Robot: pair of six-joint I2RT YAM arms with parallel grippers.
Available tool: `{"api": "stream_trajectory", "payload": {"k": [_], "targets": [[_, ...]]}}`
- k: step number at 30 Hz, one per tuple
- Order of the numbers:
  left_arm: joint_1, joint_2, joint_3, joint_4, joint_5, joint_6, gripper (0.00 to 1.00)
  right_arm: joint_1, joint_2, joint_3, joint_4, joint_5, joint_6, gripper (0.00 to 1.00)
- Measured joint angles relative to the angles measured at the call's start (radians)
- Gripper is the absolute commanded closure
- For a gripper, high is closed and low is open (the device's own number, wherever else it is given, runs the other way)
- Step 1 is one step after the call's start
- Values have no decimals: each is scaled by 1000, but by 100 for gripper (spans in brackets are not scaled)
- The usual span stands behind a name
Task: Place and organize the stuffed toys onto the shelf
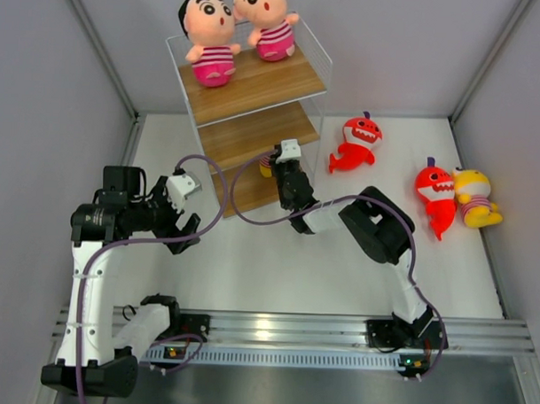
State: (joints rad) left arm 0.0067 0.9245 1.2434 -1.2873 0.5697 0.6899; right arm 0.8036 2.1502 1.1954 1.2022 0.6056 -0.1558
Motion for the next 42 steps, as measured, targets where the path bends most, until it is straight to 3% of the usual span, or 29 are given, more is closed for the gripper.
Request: {"api": "stream_trajectory", "payload": {"k": [3, 10, 22, 42], "targets": [[0, 0, 0, 0, -2, 0, 4, -1, 0, 3, -6, 0, 1, 67], [0, 0, 0, 0, -3, 0, 4, -2, 0, 1, -6, -4, 3, 45], [0, -10, 0, 0, 0, 0, 4, 10, -52, -70, -6, -28, -23, 21], [0, -13, 0, 0, 1, 1, 4, 33, -151, -153, -2, -61, -35, 7]]}}
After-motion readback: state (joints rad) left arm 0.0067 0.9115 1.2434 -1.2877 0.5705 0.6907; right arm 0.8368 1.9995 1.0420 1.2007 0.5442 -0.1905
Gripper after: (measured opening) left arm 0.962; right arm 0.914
